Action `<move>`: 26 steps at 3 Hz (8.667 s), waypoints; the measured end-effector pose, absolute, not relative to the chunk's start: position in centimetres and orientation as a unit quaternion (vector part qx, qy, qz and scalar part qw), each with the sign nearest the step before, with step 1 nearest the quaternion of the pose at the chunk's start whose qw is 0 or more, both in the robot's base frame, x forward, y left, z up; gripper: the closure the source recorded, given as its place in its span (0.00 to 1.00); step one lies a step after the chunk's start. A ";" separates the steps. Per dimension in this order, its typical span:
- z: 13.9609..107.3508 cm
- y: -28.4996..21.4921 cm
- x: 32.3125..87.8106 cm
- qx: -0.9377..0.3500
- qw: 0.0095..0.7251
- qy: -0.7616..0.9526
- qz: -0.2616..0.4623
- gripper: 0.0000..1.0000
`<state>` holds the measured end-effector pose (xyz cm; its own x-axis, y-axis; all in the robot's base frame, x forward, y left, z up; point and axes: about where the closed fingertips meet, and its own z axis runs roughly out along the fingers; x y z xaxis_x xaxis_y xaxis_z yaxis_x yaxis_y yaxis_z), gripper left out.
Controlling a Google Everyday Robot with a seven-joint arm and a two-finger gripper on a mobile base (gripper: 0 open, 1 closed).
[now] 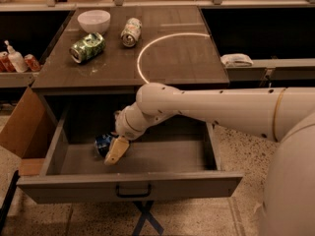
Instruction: Pick pepsi can from top drawer and place on counter
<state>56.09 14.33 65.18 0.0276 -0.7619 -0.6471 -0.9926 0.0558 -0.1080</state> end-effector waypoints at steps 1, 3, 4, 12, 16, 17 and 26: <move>64.0 14.7 56.2 -0.657 0.278 0.671 0.205 0.00; 62.3 15.1 56.3 -0.656 0.264 0.674 0.213 0.43; 62.0 15.4 56.2 -0.657 0.262 0.674 0.214 0.72; 75.7 7.9 53.7 -0.660 0.352 0.655 0.109 1.00; 88.8 4.6 54.8 -0.662 0.431 0.612 0.029 1.00; 91.3 3.4 56.4 -0.653 0.457 0.604 0.026 1.00; 88.8 -5.5 73.6 -0.510 0.467 0.719 0.068 0.51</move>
Offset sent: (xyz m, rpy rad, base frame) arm 0.0043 0.0070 -0.0339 -0.0170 0.0607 0.0029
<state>73.59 -5.53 88.77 -0.0428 -0.6696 -0.7415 -0.7970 0.4704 -0.3789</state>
